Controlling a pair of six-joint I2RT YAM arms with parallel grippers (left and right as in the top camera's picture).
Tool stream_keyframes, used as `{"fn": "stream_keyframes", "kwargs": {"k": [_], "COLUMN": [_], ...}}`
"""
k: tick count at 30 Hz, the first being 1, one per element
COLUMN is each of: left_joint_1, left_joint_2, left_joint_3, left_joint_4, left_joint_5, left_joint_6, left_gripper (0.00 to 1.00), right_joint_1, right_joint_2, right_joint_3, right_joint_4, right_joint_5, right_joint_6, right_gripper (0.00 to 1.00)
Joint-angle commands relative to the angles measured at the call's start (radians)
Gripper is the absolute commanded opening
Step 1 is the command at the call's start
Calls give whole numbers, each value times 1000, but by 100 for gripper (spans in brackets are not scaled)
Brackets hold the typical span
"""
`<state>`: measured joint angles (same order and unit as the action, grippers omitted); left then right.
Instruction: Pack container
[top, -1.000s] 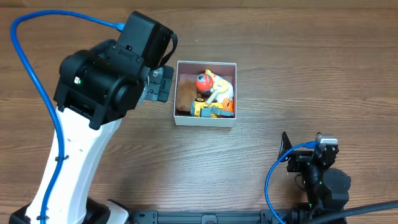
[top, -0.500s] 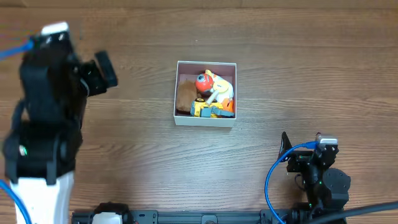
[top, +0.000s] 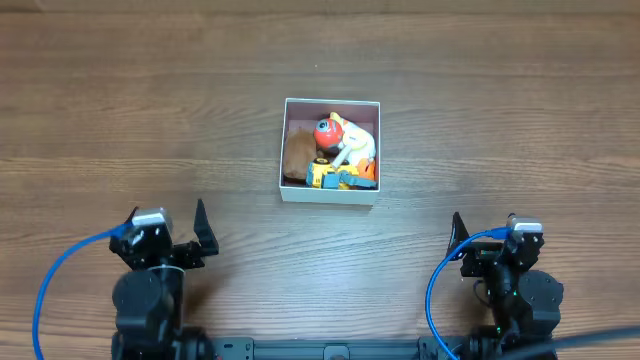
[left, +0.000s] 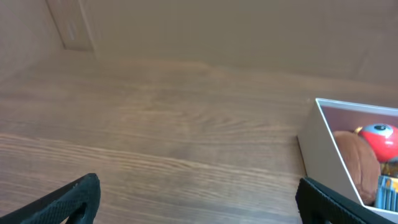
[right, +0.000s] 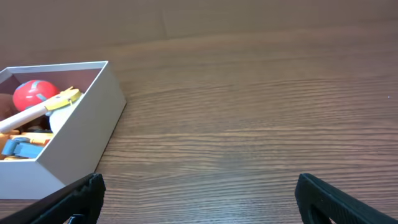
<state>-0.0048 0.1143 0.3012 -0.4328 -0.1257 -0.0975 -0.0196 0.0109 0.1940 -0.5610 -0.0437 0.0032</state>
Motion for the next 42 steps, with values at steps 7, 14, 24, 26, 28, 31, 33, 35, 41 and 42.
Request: {"fn": "stream_keyframes", "kwargs": {"k": [7, 14, 24, 26, 28, 31, 33, 35, 41, 42], "left_joint_1": [6, 6, 6, 6, 6, 6, 6, 6, 6, 6], "left_joint_2": [-111, -111, -111, -111, -111, -111, -111, -111, -111, -111], "left_joint_3": [-190, -193, -193, -193, -193, -193, -193, -193, -193, -193], "left_joint_4": [59, 74, 74, 74, 74, 74, 74, 74, 74, 74], "left_joint_5": [21, 22, 22, 22, 22, 22, 22, 22, 22, 22], "left_joint_6": [-16, -15, -15, -15, -15, -15, -15, -14, -15, -15], "left_gripper": [100, 100, 100, 100, 100, 100, 100, 100, 100, 100], "right_joint_1": [-4, -4, -4, -4, -4, -4, -4, -4, -4, -4], "right_joint_2": [-8, -8, -8, -8, -8, -8, -8, -8, -8, -8], "right_joint_3": [0, 0, 0, 0, 0, 0, 0, 0, 0, 0], "right_joint_4": [5, 5, 5, 5, 5, 5, 5, 5, 5, 5], "right_joint_5": [9, 9, 9, 9, 9, 9, 9, 9, 9, 9], "right_joint_6": [-4, -4, -4, -4, -4, -4, -4, -4, -4, -4], "right_gripper": [100, 100, 100, 100, 100, 100, 100, 100, 100, 100]}}
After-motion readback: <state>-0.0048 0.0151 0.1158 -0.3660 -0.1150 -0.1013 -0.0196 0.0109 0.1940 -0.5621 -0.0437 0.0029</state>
